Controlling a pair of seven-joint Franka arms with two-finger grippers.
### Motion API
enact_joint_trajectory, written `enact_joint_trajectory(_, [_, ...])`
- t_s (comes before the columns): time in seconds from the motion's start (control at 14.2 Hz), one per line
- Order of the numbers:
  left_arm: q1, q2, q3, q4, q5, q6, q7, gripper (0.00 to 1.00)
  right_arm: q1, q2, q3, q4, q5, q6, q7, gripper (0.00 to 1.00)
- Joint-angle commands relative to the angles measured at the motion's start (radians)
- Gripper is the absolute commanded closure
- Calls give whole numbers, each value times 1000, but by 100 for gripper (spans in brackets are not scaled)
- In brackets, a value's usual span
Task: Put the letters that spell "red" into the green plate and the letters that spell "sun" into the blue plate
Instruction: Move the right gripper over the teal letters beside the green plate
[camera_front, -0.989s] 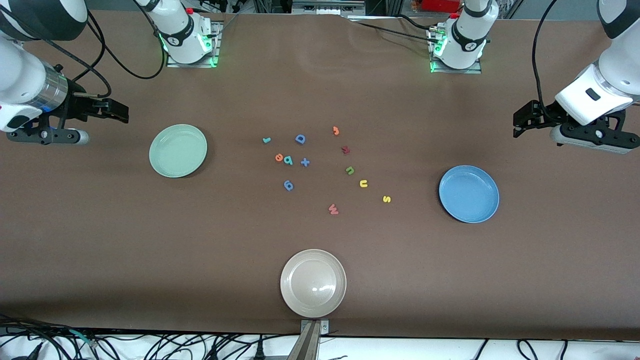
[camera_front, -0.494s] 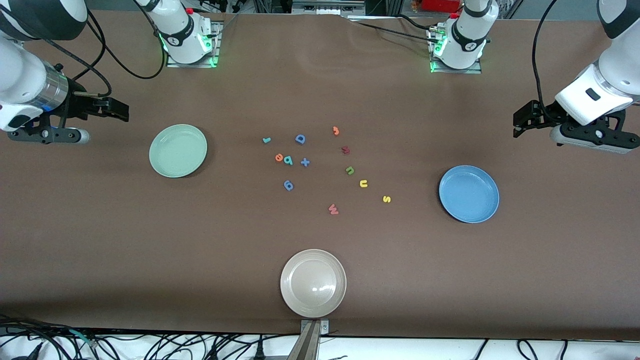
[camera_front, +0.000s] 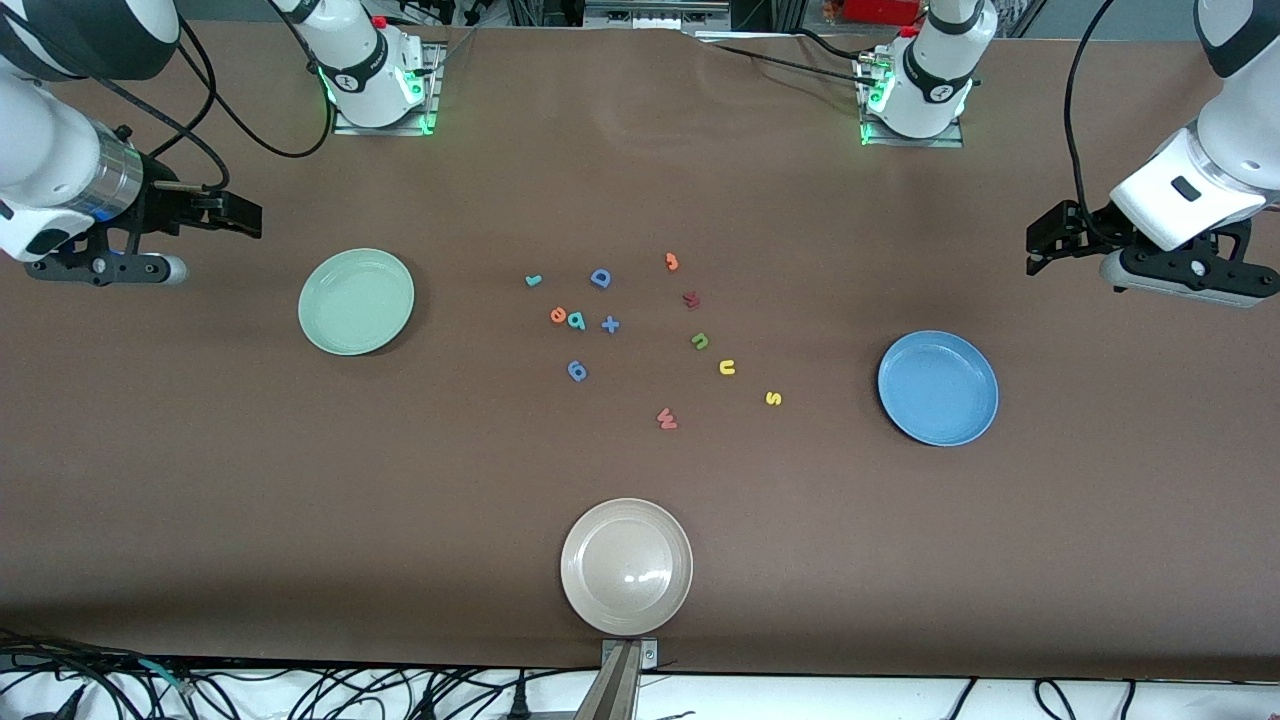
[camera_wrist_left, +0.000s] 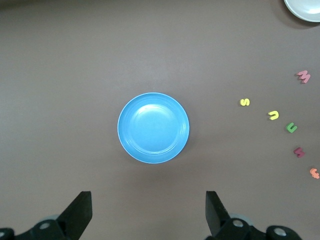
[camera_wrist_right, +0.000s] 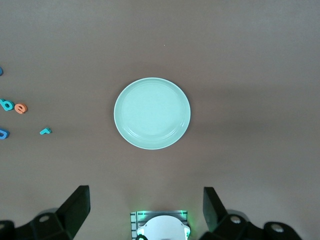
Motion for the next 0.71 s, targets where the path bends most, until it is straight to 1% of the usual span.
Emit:
enact_joint_trajectory(0.0, [-11,0,7,9,26,-7,-8,0,16,5,4,19,16,-22,8,0])
enact_joint_trajectory(0.14, [-11,0,7,9,26,-7,-8,0,16,5,30,19,18,-21,11,0])
enact_joint_trajectory(0.28, [-11,0,7,9,26,-7,-8,0,16,5,53,19,19,-21,66,1])
enact_joint_trajectory(0.35, [-11,0,7,9,28,-7,-8,0,16,5,76,19,19,-21,97,1])
enact_joint_trajectory(0.64, [-11,0,7,9,28,-7,-8,0,19,8,134,12,70,-8,242,1])
